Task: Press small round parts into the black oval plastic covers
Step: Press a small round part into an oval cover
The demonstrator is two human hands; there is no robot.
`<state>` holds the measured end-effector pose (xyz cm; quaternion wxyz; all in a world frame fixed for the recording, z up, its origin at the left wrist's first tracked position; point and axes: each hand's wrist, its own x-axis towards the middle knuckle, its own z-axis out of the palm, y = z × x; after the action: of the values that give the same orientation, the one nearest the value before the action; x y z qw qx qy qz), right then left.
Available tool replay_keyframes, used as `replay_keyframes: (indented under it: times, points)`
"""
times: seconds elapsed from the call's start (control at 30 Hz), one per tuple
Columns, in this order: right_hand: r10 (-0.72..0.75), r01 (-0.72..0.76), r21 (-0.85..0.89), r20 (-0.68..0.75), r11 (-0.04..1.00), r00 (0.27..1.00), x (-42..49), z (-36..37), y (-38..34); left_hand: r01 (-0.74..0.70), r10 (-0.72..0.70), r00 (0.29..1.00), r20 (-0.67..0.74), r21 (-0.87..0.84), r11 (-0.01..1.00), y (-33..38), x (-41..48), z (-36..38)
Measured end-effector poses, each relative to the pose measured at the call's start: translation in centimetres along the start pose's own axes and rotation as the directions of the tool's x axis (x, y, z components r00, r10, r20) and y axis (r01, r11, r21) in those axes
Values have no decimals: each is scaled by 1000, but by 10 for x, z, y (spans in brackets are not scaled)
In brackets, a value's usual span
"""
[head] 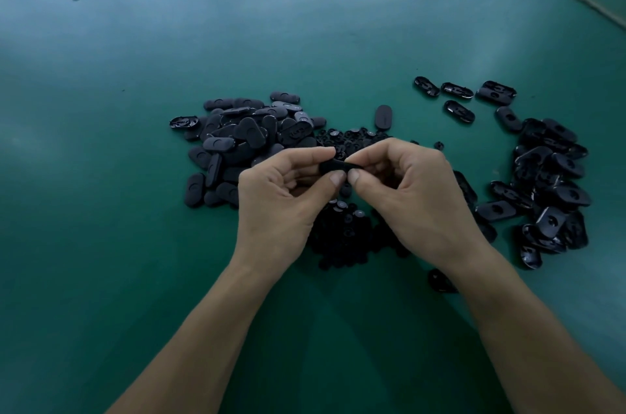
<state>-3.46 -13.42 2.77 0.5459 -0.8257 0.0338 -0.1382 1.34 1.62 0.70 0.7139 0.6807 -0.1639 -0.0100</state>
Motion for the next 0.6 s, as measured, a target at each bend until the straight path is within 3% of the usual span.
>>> replay_keyframes:
  times: [0.43, 0.6]
  points:
    - [1, -1, 8, 30, 1000, 1000, 3, -3, 3, -4, 4, 999, -37, 14, 1000, -3, 0, -2]
    - [9, -10, -4, -73, 1000, 997, 9, -3, -1, -50, 48, 995, -90, -19, 999, -3, 0, 0]
